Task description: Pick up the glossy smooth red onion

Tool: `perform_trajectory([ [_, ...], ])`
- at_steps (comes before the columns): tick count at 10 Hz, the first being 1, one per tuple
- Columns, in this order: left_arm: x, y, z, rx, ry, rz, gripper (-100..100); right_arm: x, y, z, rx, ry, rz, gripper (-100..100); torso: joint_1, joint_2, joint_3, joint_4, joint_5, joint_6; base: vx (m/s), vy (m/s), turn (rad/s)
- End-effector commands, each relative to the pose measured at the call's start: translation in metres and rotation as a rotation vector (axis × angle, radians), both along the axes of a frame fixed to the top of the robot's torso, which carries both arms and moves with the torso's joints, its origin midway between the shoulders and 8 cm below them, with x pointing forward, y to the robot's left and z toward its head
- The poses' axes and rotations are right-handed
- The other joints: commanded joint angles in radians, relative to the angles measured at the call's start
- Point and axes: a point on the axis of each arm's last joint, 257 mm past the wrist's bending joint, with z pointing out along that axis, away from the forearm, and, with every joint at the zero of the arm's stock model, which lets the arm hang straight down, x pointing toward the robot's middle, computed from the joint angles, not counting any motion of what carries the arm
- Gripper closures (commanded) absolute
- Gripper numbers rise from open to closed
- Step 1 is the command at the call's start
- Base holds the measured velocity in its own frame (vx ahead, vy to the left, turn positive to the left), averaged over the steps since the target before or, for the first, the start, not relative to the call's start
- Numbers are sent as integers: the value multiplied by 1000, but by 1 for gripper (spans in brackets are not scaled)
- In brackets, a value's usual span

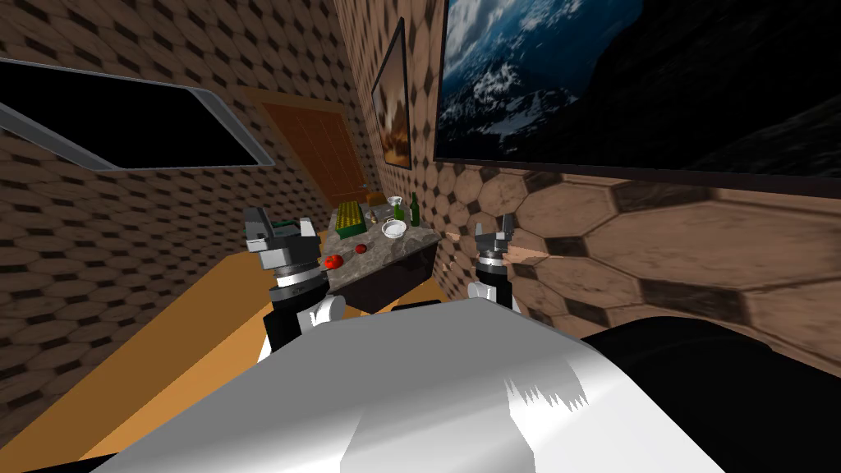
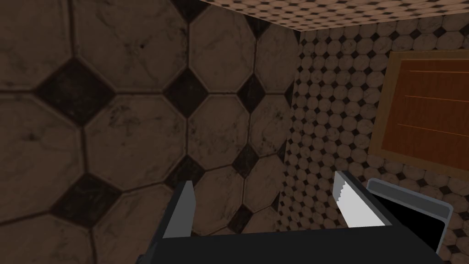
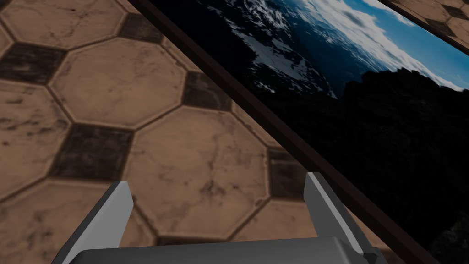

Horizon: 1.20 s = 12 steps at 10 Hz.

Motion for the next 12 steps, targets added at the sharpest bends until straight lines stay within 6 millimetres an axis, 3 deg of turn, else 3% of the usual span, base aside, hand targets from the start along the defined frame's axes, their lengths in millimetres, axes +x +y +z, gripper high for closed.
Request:
perform_trajectory([
  [1,8,-2,-4,24,32,-11,-100,0,0,0,0,0,0,0,0,0,0,0,0,0,-10,8,-55],
  [12,72,16,-53,30,294,-11,-100,0,0,0,0,0,0,0,2,2,1,0,0,0,-36,22,-65],
])
